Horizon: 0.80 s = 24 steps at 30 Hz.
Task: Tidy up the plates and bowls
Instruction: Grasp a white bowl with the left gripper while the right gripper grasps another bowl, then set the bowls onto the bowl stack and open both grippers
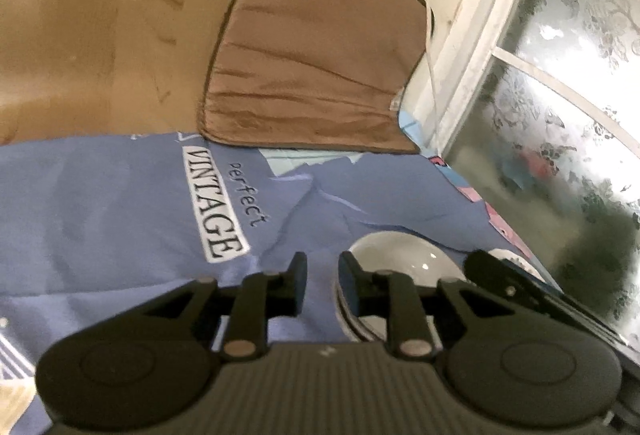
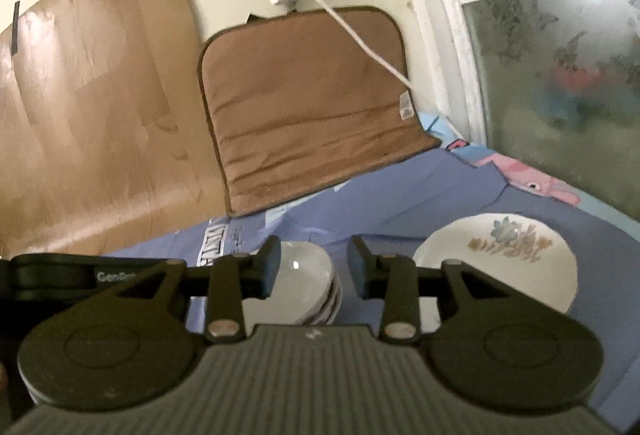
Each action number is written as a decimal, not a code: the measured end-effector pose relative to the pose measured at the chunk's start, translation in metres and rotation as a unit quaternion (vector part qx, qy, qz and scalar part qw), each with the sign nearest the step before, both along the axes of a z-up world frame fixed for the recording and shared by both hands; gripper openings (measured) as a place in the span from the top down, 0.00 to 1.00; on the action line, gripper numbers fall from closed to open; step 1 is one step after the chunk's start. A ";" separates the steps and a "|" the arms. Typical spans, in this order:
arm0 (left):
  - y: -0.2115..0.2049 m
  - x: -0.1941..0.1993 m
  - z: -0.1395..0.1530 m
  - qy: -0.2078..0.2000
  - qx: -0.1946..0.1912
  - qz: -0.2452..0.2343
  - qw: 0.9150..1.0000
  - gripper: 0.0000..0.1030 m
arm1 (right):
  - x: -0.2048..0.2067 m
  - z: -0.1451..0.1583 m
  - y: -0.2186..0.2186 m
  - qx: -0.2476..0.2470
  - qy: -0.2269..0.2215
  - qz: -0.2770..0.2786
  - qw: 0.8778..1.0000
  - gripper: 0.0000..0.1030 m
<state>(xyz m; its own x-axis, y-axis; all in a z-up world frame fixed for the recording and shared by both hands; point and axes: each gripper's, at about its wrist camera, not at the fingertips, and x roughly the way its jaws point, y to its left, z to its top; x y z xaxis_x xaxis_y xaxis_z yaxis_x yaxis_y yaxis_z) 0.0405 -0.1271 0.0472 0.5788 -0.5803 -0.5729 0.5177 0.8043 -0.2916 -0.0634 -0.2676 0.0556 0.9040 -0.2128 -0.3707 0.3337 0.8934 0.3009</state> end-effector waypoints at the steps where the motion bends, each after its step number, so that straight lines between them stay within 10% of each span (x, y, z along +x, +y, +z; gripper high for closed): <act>1: 0.003 -0.001 0.000 -0.005 0.001 0.004 1.000 0.81 | -0.002 -0.001 0.001 0.000 -0.002 -0.002 1.000 0.61; 24: 0.038 -0.036 -0.036 -0.078 0.084 0.028 0.993 0.61 | -0.017 -0.041 0.042 -0.020 0.057 0.007 0.998 0.53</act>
<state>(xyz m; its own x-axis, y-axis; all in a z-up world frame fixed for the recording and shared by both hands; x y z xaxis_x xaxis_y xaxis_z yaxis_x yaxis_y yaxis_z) 0.0043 -0.0890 0.0115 0.6967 -0.4479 -0.5604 0.4987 0.8639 -0.0706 -0.0806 -0.2260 0.0148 0.8592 -0.2169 -0.4634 0.3507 0.9091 0.2249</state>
